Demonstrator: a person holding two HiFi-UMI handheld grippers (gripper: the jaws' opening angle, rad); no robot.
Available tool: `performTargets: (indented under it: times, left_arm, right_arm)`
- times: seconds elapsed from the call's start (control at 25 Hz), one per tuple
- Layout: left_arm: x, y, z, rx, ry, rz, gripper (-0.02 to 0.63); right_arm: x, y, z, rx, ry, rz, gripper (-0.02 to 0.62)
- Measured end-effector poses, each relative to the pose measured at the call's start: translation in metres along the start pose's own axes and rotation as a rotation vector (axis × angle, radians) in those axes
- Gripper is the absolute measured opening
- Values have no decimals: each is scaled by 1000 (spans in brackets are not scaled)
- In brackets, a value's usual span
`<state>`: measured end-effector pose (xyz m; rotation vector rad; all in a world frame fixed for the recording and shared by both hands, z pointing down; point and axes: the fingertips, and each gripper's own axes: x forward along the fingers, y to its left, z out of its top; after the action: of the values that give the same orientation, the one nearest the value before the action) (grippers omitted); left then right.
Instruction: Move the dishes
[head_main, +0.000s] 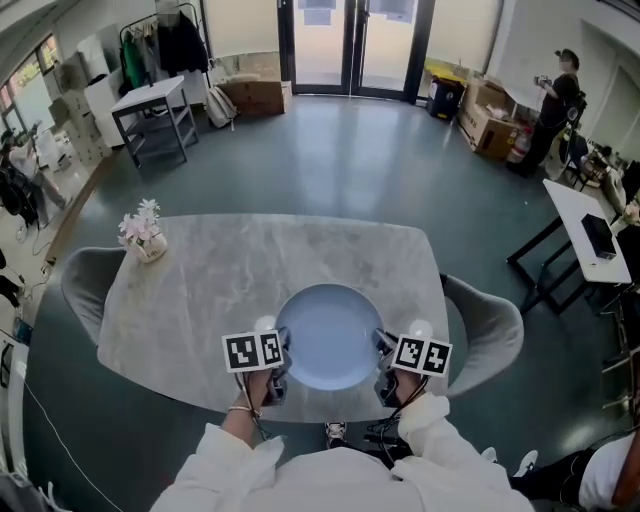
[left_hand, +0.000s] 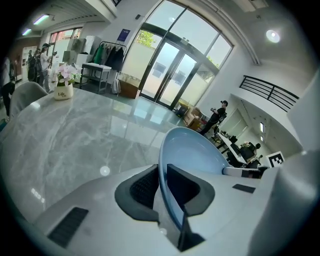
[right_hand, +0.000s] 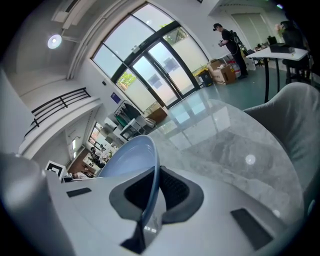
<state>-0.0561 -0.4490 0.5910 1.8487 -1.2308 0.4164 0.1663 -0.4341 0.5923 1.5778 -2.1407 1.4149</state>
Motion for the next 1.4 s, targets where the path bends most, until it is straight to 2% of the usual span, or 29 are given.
performTargets:
  times: [0.36,0.6,0.88,1.08,1.4]
  left_arm:
    - [66,-7,61,-3,4,17,49]
    - [116,1,94,-15,8,33,51]
    - [162,12,127,-17,-19,48,51]
    - [192,24,157,-50,-30,62,49]
    - [232,44,178,-15,-18,100,49]
  right_arm:
    - [48,-23,71,-6,-19,3,69]
    - [93,-44,105,12,-12,-4,69]
    - [138,-63,135,27,7,0,69]
    - [173,-70,155,35,2,0,69]
    - [212,-78,170,7,28,-22,69]
